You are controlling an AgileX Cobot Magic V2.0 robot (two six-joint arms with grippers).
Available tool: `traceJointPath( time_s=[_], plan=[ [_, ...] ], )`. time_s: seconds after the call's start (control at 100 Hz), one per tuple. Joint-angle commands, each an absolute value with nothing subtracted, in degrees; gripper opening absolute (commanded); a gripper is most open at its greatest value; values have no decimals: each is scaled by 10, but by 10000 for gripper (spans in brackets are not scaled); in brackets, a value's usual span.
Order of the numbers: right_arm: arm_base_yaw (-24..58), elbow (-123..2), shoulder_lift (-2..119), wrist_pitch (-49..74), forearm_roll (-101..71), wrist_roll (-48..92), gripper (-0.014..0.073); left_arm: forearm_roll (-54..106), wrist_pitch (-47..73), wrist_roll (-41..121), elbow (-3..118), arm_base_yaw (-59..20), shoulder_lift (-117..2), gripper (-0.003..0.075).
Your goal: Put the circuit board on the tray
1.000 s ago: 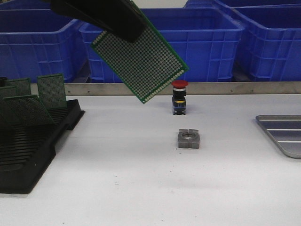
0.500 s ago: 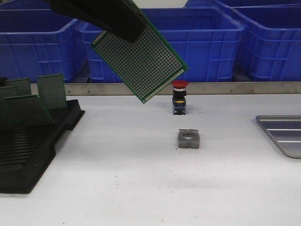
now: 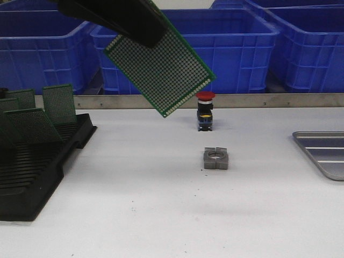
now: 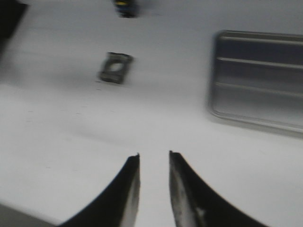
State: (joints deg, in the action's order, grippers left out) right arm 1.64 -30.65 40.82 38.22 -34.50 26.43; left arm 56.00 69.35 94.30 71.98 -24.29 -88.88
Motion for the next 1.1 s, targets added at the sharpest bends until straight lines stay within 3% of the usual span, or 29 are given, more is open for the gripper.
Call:
traceJointPath(
  time_s=[0.0, 0.05, 0.33, 0.47, 0.63, 0.7, 0.87, 0.94, 1.01, 1.09],
  plan=[
    [46, -328, 438, 341, -491, 429, 413, 606, 717, 939, 736, -247, -872, -17],
    [65, -328, 459, 341, -562, 541, 446, 606, 717, 939, 736, -247, -872, -17],
    [194, -328, 586, 352, -837, 1042, 445, 606, 717, 939, 736, -247, -872, -17],
    [247, -339, 648, 351, -949, 1131, 445, 606, 717, 939, 736, -247, -872, -17],
    [283, -379, 709, 352, -974, 1143, 428, 606, 717, 939, 736, -247, -872, -17],
    [287, -391, 728, 352, -974, 1143, 357, 607, 717, 939, 736, -247, -872, -17],
    [287, -396, 744, 351, -975, 1142, 38, 607, 715, 938, 736, -247, -872, -13],
    [287, -396, 744, 352, -976, 1142, -70, 607, 715, 938, 736, -247, -872, 22],
    [287, -396, 744, 352, -976, 1142, -65, 607, 715, 938, 736, -247, -872, 100],
    [287, -396, 744, 354, -976, 1142, -67, 607, 716, 938, 736, -247, -872, 242]
  ],
)
